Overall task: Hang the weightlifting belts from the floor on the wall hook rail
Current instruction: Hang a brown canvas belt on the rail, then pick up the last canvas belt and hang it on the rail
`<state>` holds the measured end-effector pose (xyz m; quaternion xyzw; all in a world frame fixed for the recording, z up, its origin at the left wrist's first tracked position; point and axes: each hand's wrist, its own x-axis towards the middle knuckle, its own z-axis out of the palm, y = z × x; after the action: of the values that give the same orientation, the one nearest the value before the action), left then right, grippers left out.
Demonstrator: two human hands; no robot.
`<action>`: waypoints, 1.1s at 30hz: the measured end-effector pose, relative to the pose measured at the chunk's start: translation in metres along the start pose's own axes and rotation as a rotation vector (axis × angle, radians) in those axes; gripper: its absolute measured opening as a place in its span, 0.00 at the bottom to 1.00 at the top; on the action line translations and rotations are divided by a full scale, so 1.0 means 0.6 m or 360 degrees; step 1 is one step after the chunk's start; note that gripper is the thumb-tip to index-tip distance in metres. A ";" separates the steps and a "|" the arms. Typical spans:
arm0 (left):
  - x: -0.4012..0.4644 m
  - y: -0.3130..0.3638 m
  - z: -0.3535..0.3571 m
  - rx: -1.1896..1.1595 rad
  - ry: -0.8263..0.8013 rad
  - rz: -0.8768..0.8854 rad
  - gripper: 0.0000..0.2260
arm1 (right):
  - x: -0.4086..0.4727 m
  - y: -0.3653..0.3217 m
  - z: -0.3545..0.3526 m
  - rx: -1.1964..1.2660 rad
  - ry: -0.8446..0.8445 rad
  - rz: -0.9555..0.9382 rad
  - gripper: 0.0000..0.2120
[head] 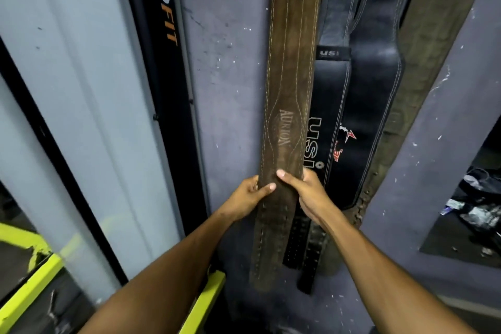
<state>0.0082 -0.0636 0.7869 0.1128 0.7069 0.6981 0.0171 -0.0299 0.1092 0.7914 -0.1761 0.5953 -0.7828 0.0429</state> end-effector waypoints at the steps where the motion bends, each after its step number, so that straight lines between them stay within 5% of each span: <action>1: -0.014 -0.013 -0.003 0.0075 -0.0029 -0.0039 0.17 | -0.019 0.021 -0.005 -0.0088 -0.0001 0.0033 0.14; 16: -0.117 -0.122 -0.040 0.0499 -0.0042 -0.0278 0.09 | -0.162 0.115 0.047 -0.0723 0.0294 0.0181 0.13; 24: -0.150 -0.138 -0.047 0.0496 0.0099 -0.0412 0.32 | -0.196 0.130 0.056 -0.0878 0.0573 0.0503 0.30; 33: -0.181 -0.174 0.006 0.0524 0.0039 -0.0536 0.29 | -0.268 0.156 -0.011 -0.0939 0.0660 0.0690 0.28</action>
<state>0.1007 -0.0803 0.6688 -0.0140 0.8202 0.5620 0.1061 0.1048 0.1328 0.6654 0.1097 0.8132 -0.5706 0.0336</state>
